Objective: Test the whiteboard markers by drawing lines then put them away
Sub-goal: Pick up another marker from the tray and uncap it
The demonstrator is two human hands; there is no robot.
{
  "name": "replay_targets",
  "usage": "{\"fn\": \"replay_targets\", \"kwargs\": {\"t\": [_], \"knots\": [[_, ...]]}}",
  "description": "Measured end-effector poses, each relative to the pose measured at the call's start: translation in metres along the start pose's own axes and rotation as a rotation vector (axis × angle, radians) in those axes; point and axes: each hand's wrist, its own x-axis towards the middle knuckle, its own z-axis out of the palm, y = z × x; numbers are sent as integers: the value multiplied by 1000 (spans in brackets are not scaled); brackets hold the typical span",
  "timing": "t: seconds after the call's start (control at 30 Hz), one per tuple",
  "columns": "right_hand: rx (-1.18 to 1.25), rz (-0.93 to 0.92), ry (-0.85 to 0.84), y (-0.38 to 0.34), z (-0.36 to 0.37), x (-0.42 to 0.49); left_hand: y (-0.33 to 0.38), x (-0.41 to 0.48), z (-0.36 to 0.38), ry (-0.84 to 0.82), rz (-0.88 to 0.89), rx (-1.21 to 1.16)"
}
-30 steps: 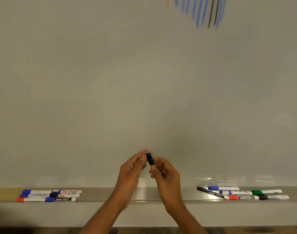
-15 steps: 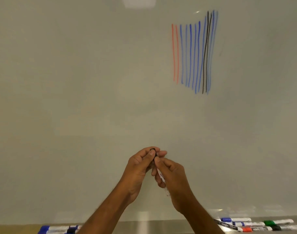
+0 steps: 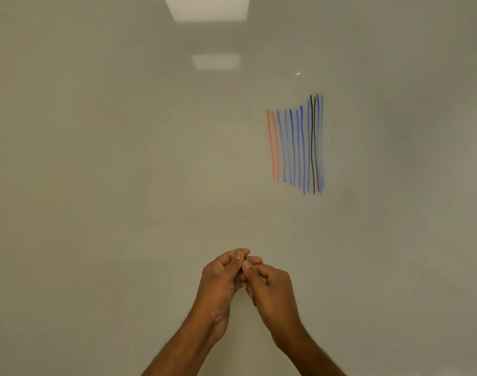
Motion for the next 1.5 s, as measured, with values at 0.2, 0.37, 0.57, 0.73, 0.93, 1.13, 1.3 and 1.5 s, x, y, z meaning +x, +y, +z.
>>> {"fn": "replay_targets", "kwargs": {"t": [0.2,0.37,0.57,0.73,0.93,1.13,1.3,1.5], "knots": [[-34,39,-28,-10,-4,-4,23,14,5,74,178,10],[221,18,-89,-47,-27,17,45,27,5,153,483,143],[706,-40,-49,-90,-54,58,69,50,6,166,778,405],[1053,-40,-106,-107,-79,84,82,73,8,165,886,505],[741,-209,104,-120,-97,101,91,100,23,179,973,638],[392,-431,398,-129,-110,123,109,136,43,162,1156,823],[296,-553,473,-144,-123,145,118,162,58,168,1247,945],[162,-643,479,-151,-133,170,111,178,64,260,1342,919]]}}
